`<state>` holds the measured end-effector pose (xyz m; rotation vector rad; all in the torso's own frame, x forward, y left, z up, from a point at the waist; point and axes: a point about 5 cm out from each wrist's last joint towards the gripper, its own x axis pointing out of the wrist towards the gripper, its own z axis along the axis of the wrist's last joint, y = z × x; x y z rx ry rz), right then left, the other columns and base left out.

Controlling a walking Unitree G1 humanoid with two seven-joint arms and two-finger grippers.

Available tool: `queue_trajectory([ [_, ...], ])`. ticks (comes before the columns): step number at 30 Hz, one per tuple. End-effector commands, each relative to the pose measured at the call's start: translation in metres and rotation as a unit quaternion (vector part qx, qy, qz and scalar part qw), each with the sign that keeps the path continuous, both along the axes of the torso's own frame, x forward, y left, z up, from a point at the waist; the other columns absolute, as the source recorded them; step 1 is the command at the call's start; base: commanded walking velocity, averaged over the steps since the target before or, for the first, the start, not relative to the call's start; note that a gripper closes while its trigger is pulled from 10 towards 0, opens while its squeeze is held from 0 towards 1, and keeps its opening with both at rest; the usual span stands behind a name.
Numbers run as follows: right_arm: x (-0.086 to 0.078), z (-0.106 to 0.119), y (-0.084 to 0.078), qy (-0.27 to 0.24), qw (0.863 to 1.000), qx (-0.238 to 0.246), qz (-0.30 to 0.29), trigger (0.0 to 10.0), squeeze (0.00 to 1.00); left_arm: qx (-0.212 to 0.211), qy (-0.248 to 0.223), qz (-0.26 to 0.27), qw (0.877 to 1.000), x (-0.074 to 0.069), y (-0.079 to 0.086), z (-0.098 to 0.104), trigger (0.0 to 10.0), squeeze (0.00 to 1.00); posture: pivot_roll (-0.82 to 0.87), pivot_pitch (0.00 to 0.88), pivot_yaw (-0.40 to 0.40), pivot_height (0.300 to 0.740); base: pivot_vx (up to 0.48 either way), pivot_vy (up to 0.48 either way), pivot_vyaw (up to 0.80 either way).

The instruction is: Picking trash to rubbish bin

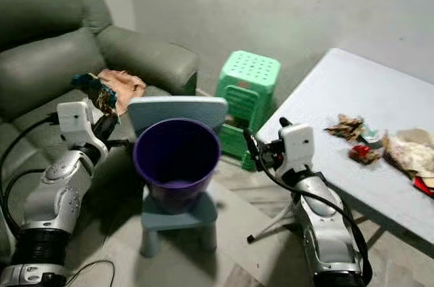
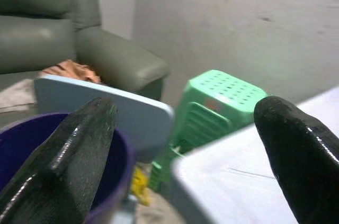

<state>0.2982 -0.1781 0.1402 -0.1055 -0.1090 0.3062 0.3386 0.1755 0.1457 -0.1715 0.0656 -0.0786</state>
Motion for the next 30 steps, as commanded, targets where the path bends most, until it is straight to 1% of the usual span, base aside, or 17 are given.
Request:
queue_trajectory([
  [1, -0.002, 0.001, -0.007, 0.0, 1.0, -0.003, -0.008, 10.0, 0.0, 0.002, -0.005, -0.009, 1.0, 0.001, -0.008, 0.002, 10.0, 0.0, 0.0, 0.053, -0.103, 0.74, 0.371, 0.0, 0.0],
  [4, -0.002, 0.001, -0.007, 0.001, 1.0, -0.004, -0.007, 10.0, 0.0, 0.014, 0.002, 0.001, 1.0, 0.002, -0.008, 0.001, 10.0, 0.0, 0.0, 0.053, -0.105, 0.74, 0.096, 0.0, 0.0],
  [7, -0.002, 0.001, -0.007, 0.001, 1.0, -0.007, -0.005, 10.0, 0.0, 0.027, -0.005, 0.009, 1.0, 0.002, -0.008, 0.002, 10.0, 0.0, 0.0, 0.053, -0.106, 0.74, 0.0, 0.0, 0.0],
  [10, -0.002, 0.001, -0.007, 0.002, 1.0, -0.007, -0.003, 10.0, 0.0, 0.019, 0.0, 0.005, 1.0, 0.001, -0.01, 0.001, 10.0, 0.0, 0.0, 0.053, -0.108, 0.74, 0.0, 0.0, 0.0],
  [16, -0.002, 0.005, -0.005, -0.002, 0.999, -0.019, 0.029, 10.0, 0.0, 0.032, 0.023, -0.019, 0.999, -0.003, -0.014, -0.008, 10.0, 0.0, 0.0, 0.063, -0.116, 0.74, 0.0, 0.0, 0.0],
  [22, -0.001, 0.019, -0.002, -0.018, 0.996, -0.031, 0.079, 10.0, 0.0, 0.036, 0.05, -0.044, 0.997, -0.014, -0.014, -0.024, 10.0, 0.0, 0.0, 0.096, -0.128, 0.74, 0.0, 0.0, 0.0],
  [23, -0.001, 0.023, -0.002, -0.023, 0.995, -0.032, 0.091, 10.0, 0.0, 0.033, 0.057, -0.048, 0.997, -0.017, -0.014, -0.028, 10.0, 0.0, 0.0, 0.114, -0.135, 0.74, 0.0, 0.0, 0.0],
  [25, 0.0, 0.029, 0.0, -0.027, 0.994, -0.033, 0.102, 10.0, 0.0, 0.031, 0.065, -0.049, 0.996, -0.02, -0.013, -0.032, 10.0, 0.0, 0.0, 0.128, -0.142, 0.74, 0.0, 0.0, 0.0],
  [26, 0.0, 0.035, 0.002, -0.03, 0.992, -0.031, 0.116, 10.0, 0.0, 0.038, 0.067, -0.059, 0.995, -0.022, -0.012, -0.035, 10.0, 0.0, -0.01, 0.15, -0.152, 0.74, 0.0, 0.0, 0.0],
  [30, -0.002, 0.041, 0.004, -0.03, 0.99, -0.031, 0.133, 10.0, 0.0, 0.043, 0.074, -0.068, 0.994, -0.024, -0.009, -0.037, 10.0, 0.0, -0.01, 0.189, -0.166, 0.74, 0.0, 0.0, 0.0],
])
